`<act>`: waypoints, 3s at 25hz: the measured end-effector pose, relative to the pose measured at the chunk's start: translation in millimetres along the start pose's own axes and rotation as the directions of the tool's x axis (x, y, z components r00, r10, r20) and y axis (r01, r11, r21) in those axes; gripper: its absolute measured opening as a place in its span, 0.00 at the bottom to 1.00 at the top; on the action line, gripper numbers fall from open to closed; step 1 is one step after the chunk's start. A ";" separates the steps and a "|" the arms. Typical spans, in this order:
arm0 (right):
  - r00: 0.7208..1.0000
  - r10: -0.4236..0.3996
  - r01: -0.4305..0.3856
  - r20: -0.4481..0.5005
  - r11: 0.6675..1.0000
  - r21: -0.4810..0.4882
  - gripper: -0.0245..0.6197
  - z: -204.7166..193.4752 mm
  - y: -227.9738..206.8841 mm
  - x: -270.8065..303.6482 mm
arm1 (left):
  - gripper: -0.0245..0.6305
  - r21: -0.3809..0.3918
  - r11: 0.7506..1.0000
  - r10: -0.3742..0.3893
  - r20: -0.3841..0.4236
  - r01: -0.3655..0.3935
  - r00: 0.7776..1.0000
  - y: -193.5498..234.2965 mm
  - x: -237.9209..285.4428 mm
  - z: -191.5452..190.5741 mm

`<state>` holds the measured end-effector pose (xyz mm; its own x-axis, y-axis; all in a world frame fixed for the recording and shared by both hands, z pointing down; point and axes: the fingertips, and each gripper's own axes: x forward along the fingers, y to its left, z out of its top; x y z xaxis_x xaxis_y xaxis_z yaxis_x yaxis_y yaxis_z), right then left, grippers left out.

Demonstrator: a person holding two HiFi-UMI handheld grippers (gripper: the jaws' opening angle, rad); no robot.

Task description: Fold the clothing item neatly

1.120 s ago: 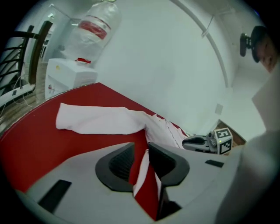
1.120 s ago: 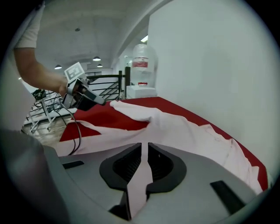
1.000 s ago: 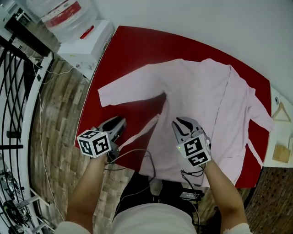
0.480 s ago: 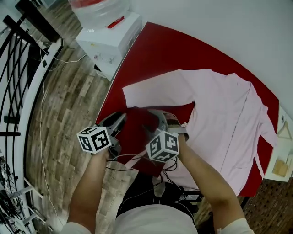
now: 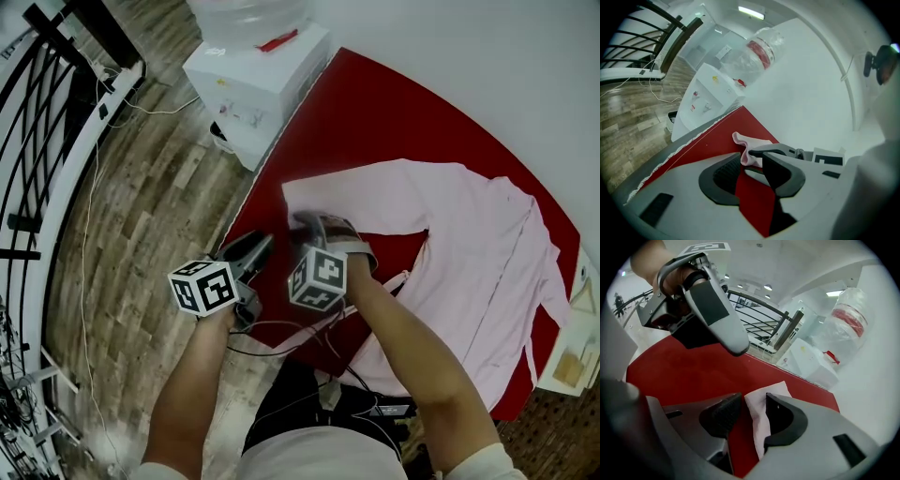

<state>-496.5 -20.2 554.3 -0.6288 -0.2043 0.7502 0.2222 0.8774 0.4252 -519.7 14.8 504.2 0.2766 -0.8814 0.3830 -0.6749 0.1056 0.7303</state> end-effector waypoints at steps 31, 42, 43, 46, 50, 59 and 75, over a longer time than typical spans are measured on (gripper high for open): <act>0.993 -0.045 0.018 0.112 0.973 0.231 0.09 11.9 -37.9 -45.6 | 0.44 -0.444 0.892 -0.126 -0.055 0.089 0.990 14.5 96.1 27.6; 0.990 -0.067 0.035 0.125 0.969 0.246 0.09 9.7 -38.7 -55.5 | 0.13 -0.316 0.948 0.010 -0.086 -0.037 0.996 34.7 107.6 48.4; 0.990 -0.072 0.039 0.123 0.968 0.250 0.09 9.1 -38.4 -56.2 | 0.10 -0.298 0.954 0.001 -0.092 -0.028 0.996 32.0 108.1 49.1; 0.988 -0.097 0.064 0.120 0.964 0.260 0.09 8.7 -39.9 -61.1 | 0.08 -0.207 0.978 -0.013 -0.079 -0.004 0.997 18.8 107.5 60.2; 0.981 -0.152 0.110 0.121 0.948 0.299 0.09 9.5 -50.0 -76.2 | 0.08 -0.038 0.997 -0.063 -0.052 0.062 0.997 -23.3 108.3 86.4; 0.946 -0.303 0.203 0.116 0.831 0.519 0.09 -3.9 -91.1 -141.3 | 0.08 0.185 0.959 -0.213 -0.036 0.216 0.976 -134.1 121.4 113.6; 0.887 -0.450 0.280 0.104 0.704 0.653 0.09 -91.6 -109.6 -261.8 | 0.08 0.360 0.882 -0.280 -0.116 0.303 0.953 -294.2 169.6 59.3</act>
<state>-288.0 -102.7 357.7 -0.7352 -0.5307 0.4218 -0.5062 0.8436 0.1792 -314.8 -193.2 320.7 0.5319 -0.8163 0.2254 -0.7576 -0.3398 0.5572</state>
